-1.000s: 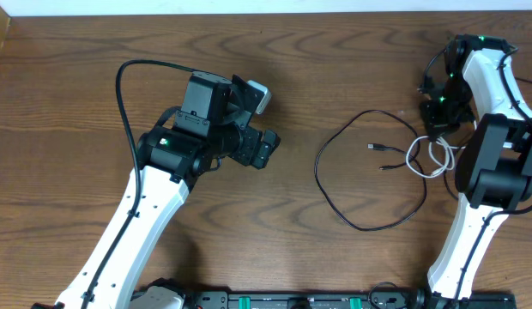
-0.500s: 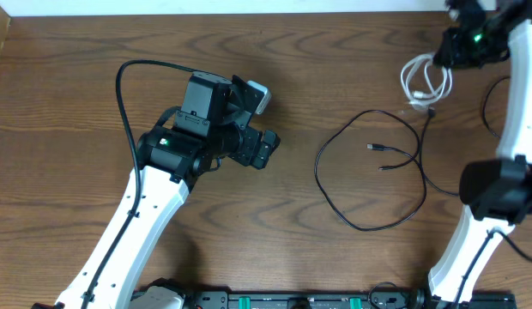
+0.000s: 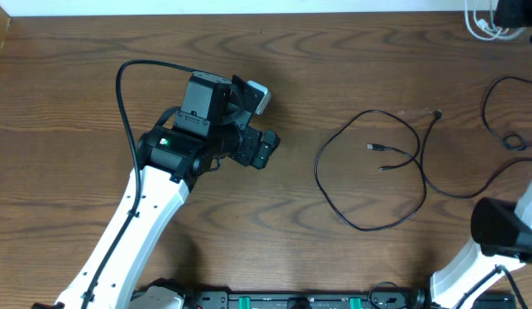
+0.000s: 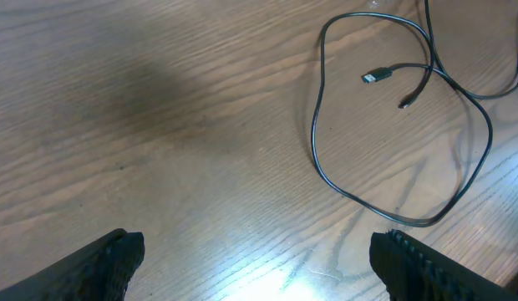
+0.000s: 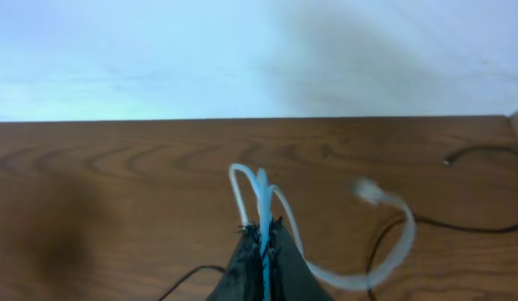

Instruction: Untangle cables

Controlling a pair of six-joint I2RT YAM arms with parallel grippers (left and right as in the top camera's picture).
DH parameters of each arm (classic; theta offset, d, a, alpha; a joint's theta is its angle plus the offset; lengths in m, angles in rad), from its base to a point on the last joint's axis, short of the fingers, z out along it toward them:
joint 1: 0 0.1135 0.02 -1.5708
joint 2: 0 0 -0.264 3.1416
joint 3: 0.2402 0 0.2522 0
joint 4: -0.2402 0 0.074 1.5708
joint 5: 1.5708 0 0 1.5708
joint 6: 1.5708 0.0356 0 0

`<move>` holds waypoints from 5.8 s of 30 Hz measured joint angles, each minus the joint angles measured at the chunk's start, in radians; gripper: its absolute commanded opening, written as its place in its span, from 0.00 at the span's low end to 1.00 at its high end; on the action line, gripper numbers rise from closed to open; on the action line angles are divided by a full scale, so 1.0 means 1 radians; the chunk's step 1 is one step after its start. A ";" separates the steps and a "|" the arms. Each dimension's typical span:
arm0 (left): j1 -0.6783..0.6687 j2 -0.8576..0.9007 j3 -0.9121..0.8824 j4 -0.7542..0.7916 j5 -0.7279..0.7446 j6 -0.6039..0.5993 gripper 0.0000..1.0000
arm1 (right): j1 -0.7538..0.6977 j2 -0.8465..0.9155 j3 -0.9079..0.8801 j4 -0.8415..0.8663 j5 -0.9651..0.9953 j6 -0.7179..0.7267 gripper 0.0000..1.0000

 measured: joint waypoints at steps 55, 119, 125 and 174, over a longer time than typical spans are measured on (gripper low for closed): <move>0.000 0.000 0.000 0.000 -0.003 0.000 0.91 | -0.023 0.384 -0.342 -0.135 0.272 0.294 0.60; 0.000 0.000 0.000 0.000 -0.003 0.000 0.91 | -0.216 -0.490 -0.479 0.182 0.085 0.320 0.99; 0.000 0.000 0.000 0.005 -0.003 0.000 0.91 | -0.211 -0.580 -0.483 0.253 0.010 0.365 0.99; -0.365 0.636 0.000 0.481 -0.317 -0.419 0.55 | -0.209 -0.610 -0.498 -0.188 -0.058 0.391 0.99</move>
